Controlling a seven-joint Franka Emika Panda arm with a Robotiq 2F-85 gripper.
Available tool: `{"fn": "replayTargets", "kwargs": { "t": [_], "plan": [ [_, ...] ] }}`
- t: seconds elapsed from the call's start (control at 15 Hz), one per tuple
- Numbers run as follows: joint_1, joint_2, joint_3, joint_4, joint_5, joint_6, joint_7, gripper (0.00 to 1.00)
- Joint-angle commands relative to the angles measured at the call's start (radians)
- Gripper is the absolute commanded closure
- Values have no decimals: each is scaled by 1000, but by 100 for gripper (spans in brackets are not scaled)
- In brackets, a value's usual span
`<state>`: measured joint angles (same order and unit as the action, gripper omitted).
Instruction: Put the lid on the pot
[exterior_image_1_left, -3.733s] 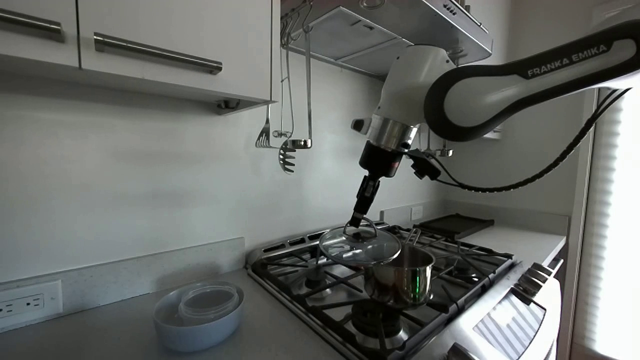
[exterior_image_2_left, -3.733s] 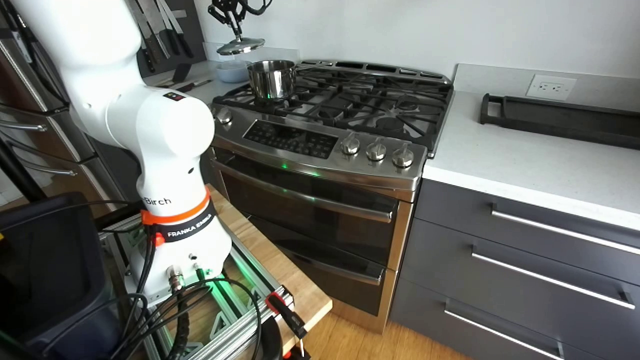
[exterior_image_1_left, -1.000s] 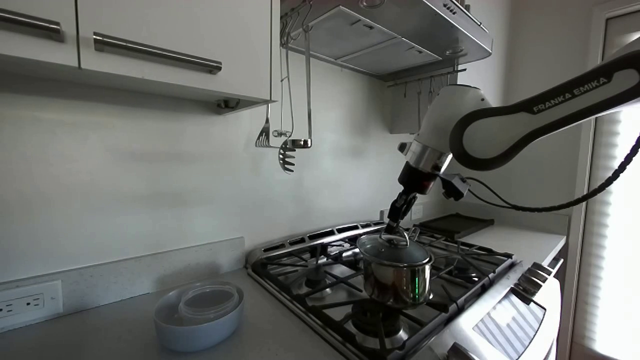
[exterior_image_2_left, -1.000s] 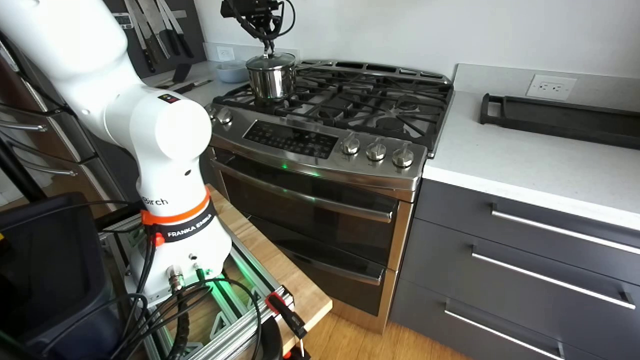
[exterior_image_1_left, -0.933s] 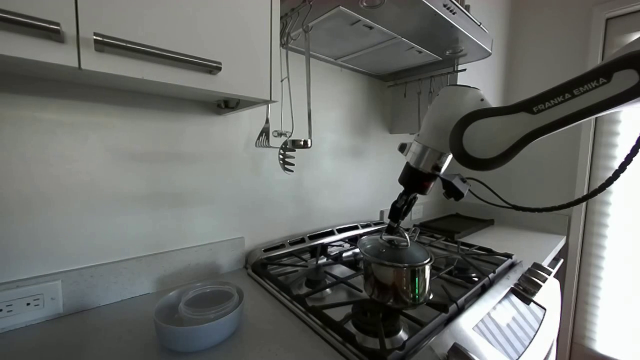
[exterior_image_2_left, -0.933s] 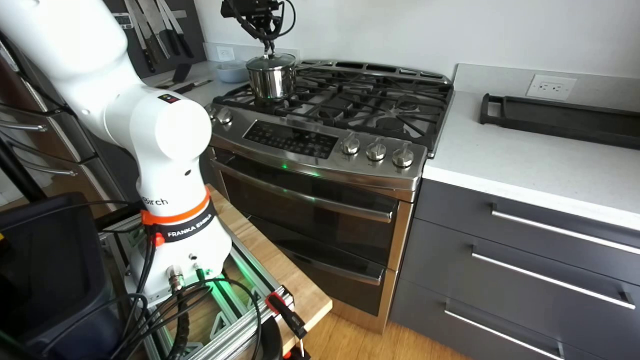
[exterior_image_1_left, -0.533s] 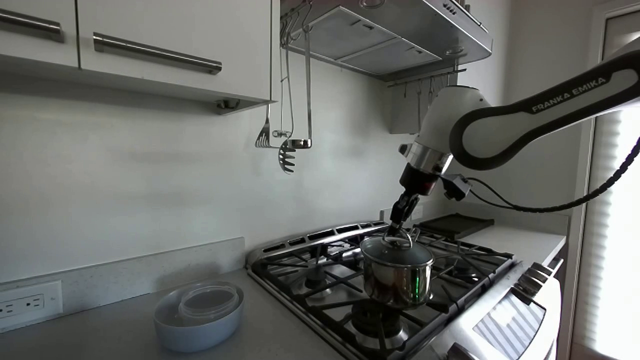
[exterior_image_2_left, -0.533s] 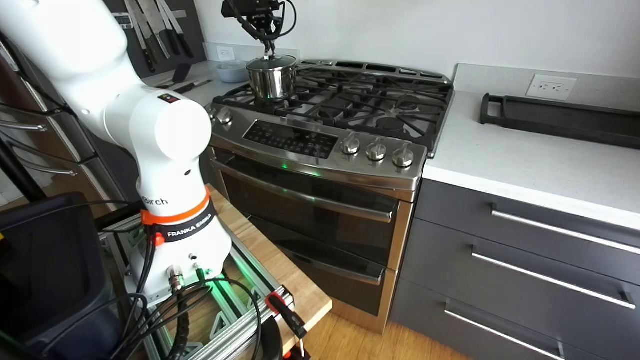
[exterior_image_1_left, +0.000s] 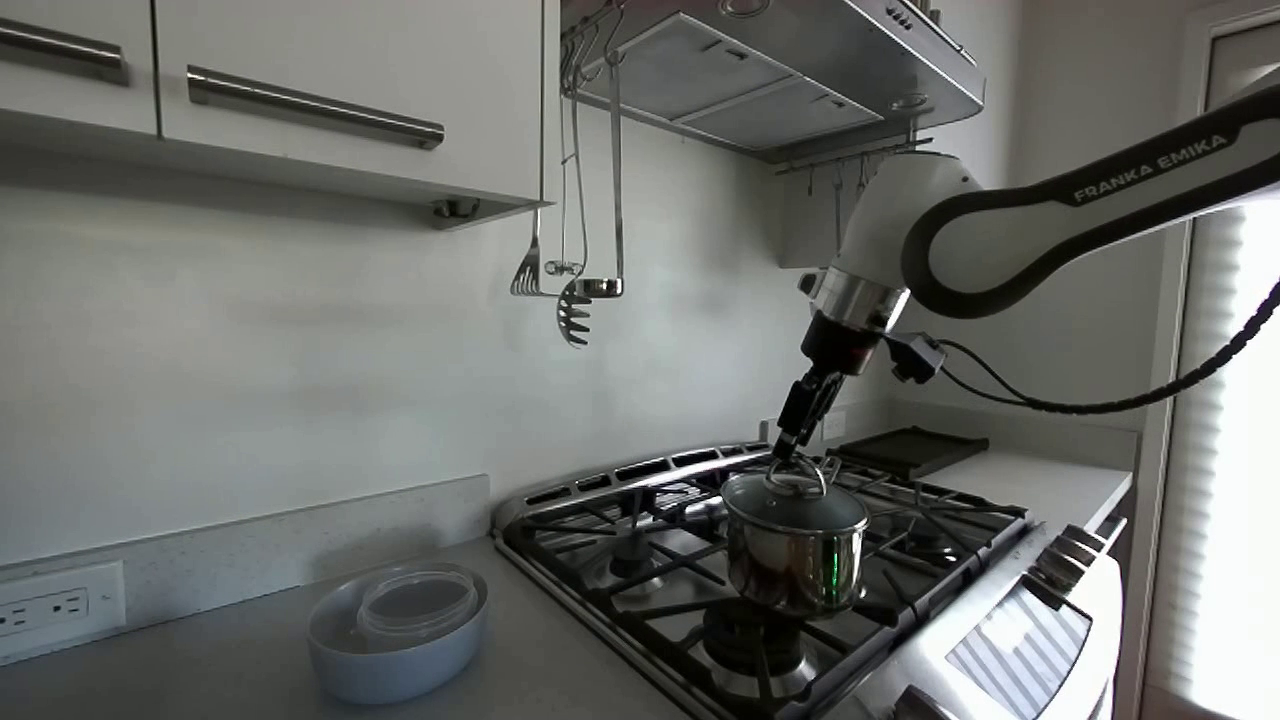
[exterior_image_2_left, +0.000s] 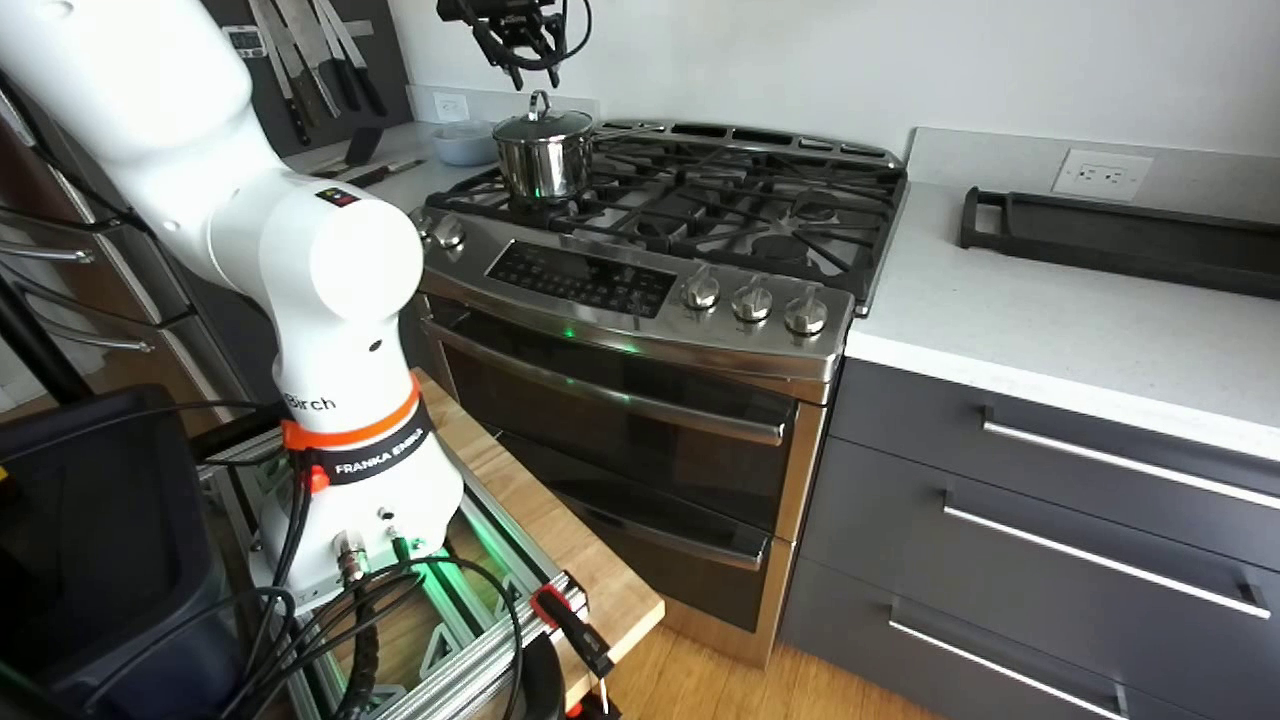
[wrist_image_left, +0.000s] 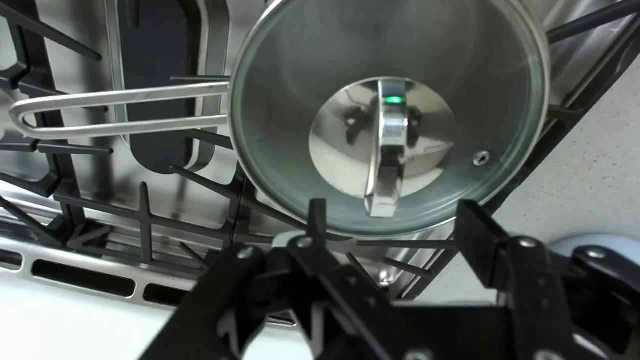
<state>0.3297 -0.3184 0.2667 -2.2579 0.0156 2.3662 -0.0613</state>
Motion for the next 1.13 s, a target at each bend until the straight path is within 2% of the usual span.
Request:
{"fn": "replayTargets", "kwargs": {
  "t": [0.0,0.13,0.4,0.67,1.07],
  "plan": [
    [-11,-64,13,23,-22,-103,13,0],
    [-12,-99,18,46,-42,-163,12,0],
    [6,-151,-2,98,33,-279,7,0],
    [1,-188,1,130,40,-346,7,0],
    [-5,-172,8,140,24,-324,-1,0]
  ]
}}
